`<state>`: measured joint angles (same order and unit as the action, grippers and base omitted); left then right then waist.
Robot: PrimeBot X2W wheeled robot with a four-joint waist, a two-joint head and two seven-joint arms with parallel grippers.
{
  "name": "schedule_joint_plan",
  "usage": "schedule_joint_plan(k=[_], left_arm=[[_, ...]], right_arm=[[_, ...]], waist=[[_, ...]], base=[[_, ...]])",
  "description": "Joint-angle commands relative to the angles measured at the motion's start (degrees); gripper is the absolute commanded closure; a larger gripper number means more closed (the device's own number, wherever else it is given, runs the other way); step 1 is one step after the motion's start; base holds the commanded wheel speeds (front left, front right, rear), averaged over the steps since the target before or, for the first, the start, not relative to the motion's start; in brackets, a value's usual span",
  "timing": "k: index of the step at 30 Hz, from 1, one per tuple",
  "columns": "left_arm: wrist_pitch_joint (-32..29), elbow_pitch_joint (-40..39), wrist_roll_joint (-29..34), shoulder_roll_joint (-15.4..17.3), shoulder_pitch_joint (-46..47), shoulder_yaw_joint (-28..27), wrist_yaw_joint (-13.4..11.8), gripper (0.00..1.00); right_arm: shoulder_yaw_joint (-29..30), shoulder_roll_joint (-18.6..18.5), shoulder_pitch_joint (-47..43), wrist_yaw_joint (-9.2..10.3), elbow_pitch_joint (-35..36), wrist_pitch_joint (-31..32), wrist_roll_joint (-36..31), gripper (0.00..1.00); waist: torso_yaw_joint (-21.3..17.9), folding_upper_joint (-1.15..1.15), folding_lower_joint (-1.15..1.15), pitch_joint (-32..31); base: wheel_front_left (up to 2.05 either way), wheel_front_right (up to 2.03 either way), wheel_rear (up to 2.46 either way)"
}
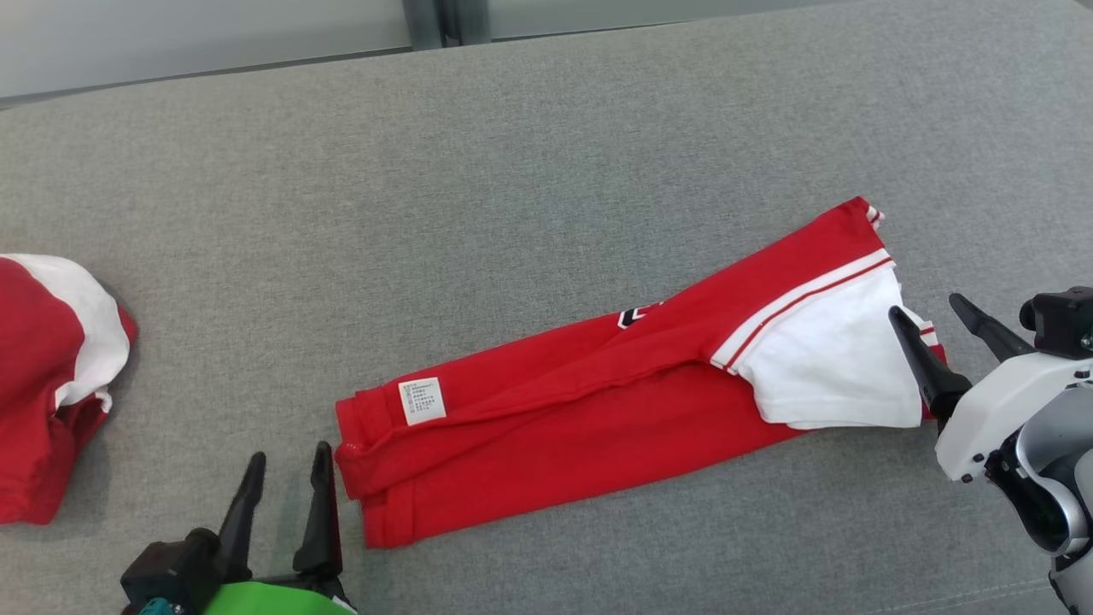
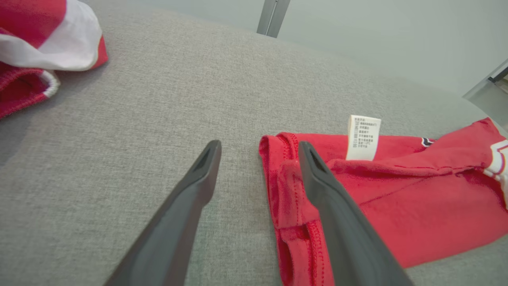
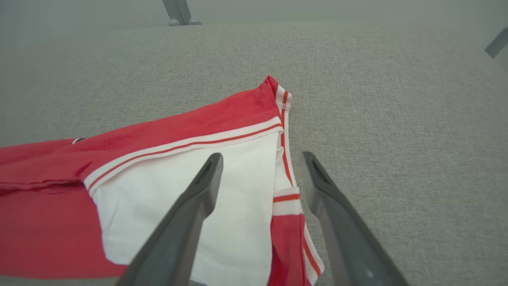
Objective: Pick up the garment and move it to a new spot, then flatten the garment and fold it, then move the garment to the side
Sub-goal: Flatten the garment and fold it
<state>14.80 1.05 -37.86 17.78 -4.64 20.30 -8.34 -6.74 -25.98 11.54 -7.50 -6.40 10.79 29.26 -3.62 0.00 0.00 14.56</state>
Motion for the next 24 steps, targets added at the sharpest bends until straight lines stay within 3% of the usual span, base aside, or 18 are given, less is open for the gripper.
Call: schedule_joint_plan(k=[1, 6, 11, 18, 24], left_arm=[[0.4, -1.0, 3.5, -1.4, -0.8, -2.1, -0.9, 0.0], [0.4, -5.0, 14.1, -7.8, -3.1, -9.1, 0.0, 0.0], [0.4, -5.5, 20.3, -12.4, -3.9, -13.7, 4.1, 0.0], [0.4, -5.6, 22.8, -14.7, -3.2, -17.6, 7.9, 0.0], [0.4, -6.0, 21.2, -14.9, -2.3, -17.9, 7.9, 0.0]], right_arm=[[0.6, 0.2, 0.8, 0.0, -0.8, 0.9, -0.8, 0.0], [1.0, 1.3, 3.6, 0.0, -5.6, 4.3, -4.4, 0.0], [0.1, 1.7, 9.5, 0.0, -13.2, 7.3, -7.9, 0.0], [-1.8, 2.0, 14.8, 0.01, -23.4, 10.7, -9.6, 0.0], [-2.8, 2.9, 16.9, 0.05, -29.1, 11.8, -6.6, 0.0]], waist=[[0.9, 0.0, 0.0, 0.1], [2.4, 0.0, 0.0, 0.7], [3.9, 0.0, 0.0, 1.6], [6.1, 0.0, 0.0, 3.3], [7.2, 0.0, 0.0, 3.8]], base=[[0.0, 0.0, 0.0], [0.0, 0.0, 0.0], [0.0, 0.0, 0.0], [0.0, 0.0, 0.0], [0.0, 0.0, 0.0]])
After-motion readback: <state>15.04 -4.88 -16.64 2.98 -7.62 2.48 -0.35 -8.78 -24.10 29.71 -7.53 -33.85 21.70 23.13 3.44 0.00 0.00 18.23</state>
